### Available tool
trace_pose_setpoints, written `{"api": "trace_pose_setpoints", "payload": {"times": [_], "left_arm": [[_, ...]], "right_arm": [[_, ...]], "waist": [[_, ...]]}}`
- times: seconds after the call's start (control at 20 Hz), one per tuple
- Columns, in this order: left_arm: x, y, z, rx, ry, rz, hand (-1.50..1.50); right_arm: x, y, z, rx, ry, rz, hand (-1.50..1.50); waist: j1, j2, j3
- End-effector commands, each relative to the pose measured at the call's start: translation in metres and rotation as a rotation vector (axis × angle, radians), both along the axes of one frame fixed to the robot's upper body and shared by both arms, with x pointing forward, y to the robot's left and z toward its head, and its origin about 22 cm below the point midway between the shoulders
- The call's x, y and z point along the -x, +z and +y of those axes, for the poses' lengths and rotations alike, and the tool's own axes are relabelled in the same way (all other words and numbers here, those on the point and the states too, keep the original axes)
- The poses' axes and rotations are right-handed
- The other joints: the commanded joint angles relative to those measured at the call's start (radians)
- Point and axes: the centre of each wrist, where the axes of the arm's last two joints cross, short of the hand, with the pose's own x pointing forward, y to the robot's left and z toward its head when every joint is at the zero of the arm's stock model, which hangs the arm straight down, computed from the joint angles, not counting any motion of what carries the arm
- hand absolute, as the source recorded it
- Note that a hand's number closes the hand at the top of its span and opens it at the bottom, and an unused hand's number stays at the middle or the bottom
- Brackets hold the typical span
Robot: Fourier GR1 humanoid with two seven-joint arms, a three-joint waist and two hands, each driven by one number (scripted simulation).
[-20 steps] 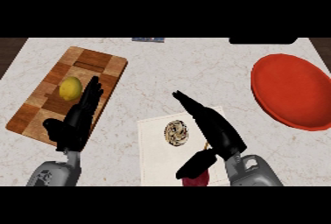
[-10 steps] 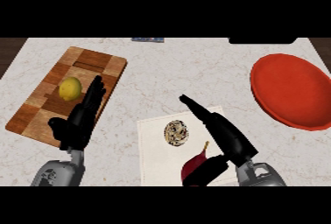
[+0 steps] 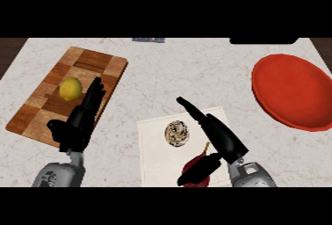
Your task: Pick the cupcake from the placemat and place it in the bowl
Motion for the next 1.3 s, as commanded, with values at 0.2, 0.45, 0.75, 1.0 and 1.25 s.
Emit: {"api": "trace_pose_setpoints", "payload": {"times": [0.2,0.45,0.75,1.0,1.25], "left_arm": [[0.014,-0.003,-0.006,-0.017,-0.015,0.009,0.0],[0.007,-0.007,0.007,0.005,0.003,0.001,0.0],[-0.017,0.017,0.003,-0.001,-0.008,-0.002,0.0],[-0.013,0.004,0.006,-0.003,-0.024,-0.017,0.0],[-0.008,0.014,0.004,-0.001,-0.004,0.007,0.0]], "right_arm": [[0.005,-0.04,-0.002,-0.031,-0.012,0.047,-1.5],[0.01,-0.063,0.011,-0.029,-0.008,0.031,-1.5],[-0.012,-0.049,0.022,0.124,-0.078,-0.008,-1.5],[-0.017,-0.077,0.033,0.211,-0.056,-0.025,-1.5],[-0.006,-0.094,0.034,0.175,0.008,0.015,-1.5]], "waist": [[0.001,0.0,0.0],[0.001,0.0,0.0],[0.0,0.0,0.0],[0.002,0.001,0.0],[0.002,0.0,0.0]]}}
